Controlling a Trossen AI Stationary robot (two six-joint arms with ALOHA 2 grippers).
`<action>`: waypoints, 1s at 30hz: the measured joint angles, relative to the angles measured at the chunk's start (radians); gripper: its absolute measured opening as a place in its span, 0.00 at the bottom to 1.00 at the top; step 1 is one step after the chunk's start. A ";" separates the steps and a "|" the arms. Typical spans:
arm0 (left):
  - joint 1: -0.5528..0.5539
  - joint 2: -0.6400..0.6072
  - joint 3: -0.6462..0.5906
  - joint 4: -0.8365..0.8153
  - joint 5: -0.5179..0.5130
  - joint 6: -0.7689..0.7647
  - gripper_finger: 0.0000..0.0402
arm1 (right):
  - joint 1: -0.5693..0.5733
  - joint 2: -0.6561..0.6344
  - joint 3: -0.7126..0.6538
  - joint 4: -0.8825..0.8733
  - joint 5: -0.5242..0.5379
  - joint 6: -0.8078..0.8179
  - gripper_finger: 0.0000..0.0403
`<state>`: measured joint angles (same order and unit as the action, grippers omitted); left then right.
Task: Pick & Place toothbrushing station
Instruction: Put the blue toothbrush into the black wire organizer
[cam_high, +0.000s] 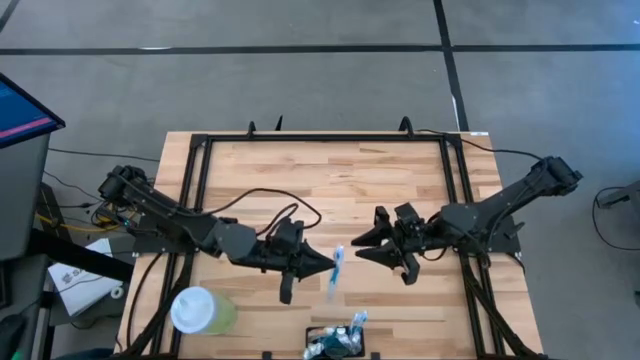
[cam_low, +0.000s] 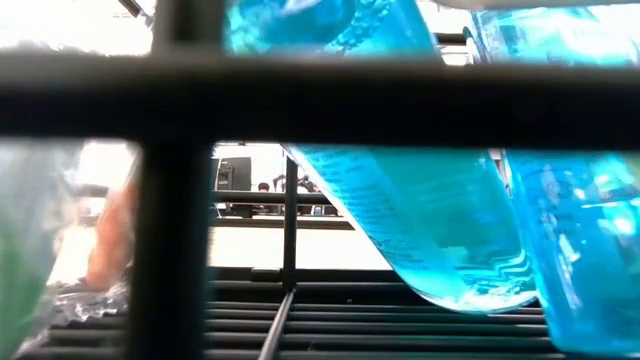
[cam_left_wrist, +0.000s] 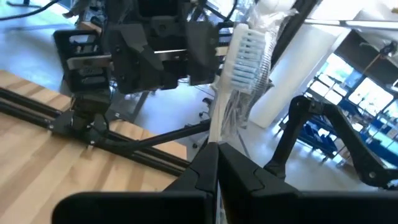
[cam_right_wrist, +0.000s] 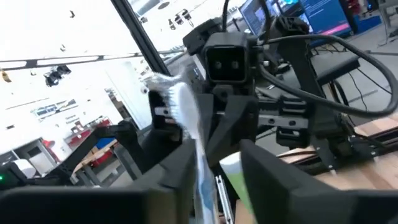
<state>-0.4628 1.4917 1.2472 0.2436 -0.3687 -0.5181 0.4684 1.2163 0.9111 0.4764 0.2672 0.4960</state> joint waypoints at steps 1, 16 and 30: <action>0.003 -0.001 0.000 -0.001 -0.001 -0.012 0.00 | -0.003 0.000 0.011 -0.020 0.000 0.001 0.33; 0.065 -0.003 0.000 -0.004 -0.008 -0.047 0.00 | -0.060 0.000 0.045 -0.110 0.022 0.028 0.62; 0.131 -0.003 0.000 -0.004 0.015 -0.075 0.00 | -0.081 0.000 0.045 -0.132 0.021 0.028 0.55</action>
<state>-0.3315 1.4891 1.2472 0.2394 -0.3541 -0.5926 0.3872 1.2163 0.9562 0.3447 0.2882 0.5240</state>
